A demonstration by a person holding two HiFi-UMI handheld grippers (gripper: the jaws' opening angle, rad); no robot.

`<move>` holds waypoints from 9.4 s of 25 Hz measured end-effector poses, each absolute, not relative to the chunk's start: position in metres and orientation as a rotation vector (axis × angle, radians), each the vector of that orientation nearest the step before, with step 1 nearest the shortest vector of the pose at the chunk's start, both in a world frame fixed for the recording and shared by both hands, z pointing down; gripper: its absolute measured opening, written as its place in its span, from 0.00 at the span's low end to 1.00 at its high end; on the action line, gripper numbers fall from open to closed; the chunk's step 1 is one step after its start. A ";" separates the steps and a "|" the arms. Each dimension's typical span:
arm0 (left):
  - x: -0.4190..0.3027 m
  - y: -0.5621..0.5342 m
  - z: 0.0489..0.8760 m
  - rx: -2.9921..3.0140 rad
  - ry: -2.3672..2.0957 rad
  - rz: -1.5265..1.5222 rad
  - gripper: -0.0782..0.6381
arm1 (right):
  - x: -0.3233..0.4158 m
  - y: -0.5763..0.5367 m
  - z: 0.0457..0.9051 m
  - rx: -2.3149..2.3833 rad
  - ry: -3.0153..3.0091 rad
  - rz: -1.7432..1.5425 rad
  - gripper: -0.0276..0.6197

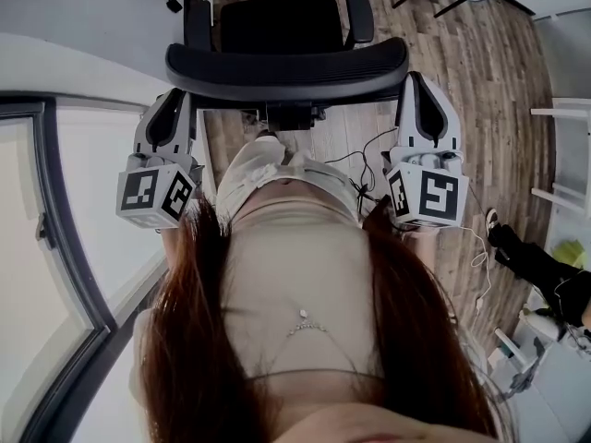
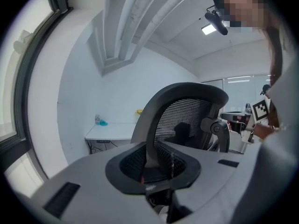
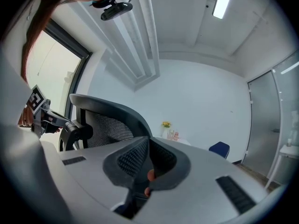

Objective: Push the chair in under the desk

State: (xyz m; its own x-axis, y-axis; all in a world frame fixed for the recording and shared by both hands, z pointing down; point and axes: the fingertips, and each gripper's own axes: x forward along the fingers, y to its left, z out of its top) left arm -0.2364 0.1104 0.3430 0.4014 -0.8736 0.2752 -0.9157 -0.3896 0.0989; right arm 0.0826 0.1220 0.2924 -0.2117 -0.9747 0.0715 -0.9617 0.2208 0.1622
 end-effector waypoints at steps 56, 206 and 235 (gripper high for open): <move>-0.215 0.120 0.425 2.654 -1.221 1.167 0.51 | 0.067 0.129 0.438 1.103 -2.009 -0.199 0.50; -0.155 -0.195 0.429 2.637 -1.332 1.073 0.57 | 0.123 -0.196 0.445 1.075 -2.011 -0.271 0.54; -0.157 -0.252 0.425 2.682 -1.300 1.105 0.57 | 0.122 -0.249 0.446 1.125 -1.967 -0.252 0.55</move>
State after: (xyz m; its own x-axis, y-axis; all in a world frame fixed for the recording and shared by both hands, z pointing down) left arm -0.1569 -0.2519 0.4252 0.4239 -0.7030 0.5711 -0.6773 -0.6647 -0.3154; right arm 0.1218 -0.2489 0.4460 -0.2490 -0.7865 0.5652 -0.6189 0.5781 0.5317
